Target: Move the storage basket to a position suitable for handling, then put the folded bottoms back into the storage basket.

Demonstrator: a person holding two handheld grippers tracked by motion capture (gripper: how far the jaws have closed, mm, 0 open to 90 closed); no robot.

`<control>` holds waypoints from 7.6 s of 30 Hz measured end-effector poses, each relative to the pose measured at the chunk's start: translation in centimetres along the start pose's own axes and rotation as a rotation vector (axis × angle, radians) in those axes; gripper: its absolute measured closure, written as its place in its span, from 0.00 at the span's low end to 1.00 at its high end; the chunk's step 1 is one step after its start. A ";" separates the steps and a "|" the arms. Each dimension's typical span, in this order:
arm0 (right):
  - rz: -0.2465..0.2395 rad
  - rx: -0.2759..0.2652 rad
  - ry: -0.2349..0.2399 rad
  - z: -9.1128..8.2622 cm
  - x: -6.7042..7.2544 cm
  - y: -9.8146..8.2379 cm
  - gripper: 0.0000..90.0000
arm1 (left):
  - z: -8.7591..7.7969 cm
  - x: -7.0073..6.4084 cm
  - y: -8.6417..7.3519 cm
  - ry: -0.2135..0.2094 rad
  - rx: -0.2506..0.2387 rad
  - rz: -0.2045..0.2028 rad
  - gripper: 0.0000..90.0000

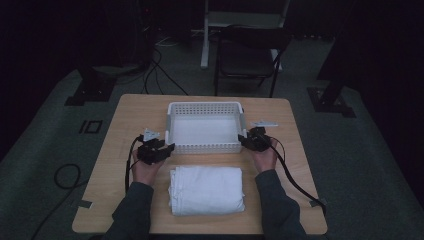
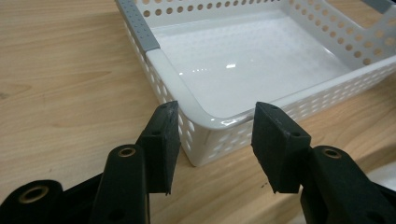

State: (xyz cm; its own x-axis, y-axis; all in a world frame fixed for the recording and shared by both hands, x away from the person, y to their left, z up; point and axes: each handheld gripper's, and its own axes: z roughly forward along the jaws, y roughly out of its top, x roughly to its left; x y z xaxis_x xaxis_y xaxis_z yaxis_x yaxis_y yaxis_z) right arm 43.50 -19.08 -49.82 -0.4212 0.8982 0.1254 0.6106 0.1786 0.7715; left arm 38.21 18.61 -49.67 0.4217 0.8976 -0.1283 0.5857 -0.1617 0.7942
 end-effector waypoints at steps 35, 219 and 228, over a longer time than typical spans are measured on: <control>-0.207 -0.053 0.065 -6.6 4.0 -4.8 0.48 | -5.1 -3.5 -2.7 -0.024 -0.002 0.081 0.39; -0.012 0.127 0.232 -2.4 3.9 -8.0 0.13 | 1.6 -1.9 -5.1 -0.214 0.169 -0.107 0.01; 0.044 0.151 0.285 -1.5 3.1 -8.1 0.13 | 2.0 -1.3 -5.4 -0.286 0.178 -0.134 0.02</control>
State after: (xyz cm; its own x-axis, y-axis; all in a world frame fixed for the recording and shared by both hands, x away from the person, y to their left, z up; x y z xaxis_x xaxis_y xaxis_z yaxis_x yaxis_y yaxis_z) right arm 36.23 -18.35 -54.72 -0.5502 0.7614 0.3428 0.7157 0.2186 0.6633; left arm 35.94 17.47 -54.97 0.4948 0.7685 -0.4058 0.7499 -0.1415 0.6463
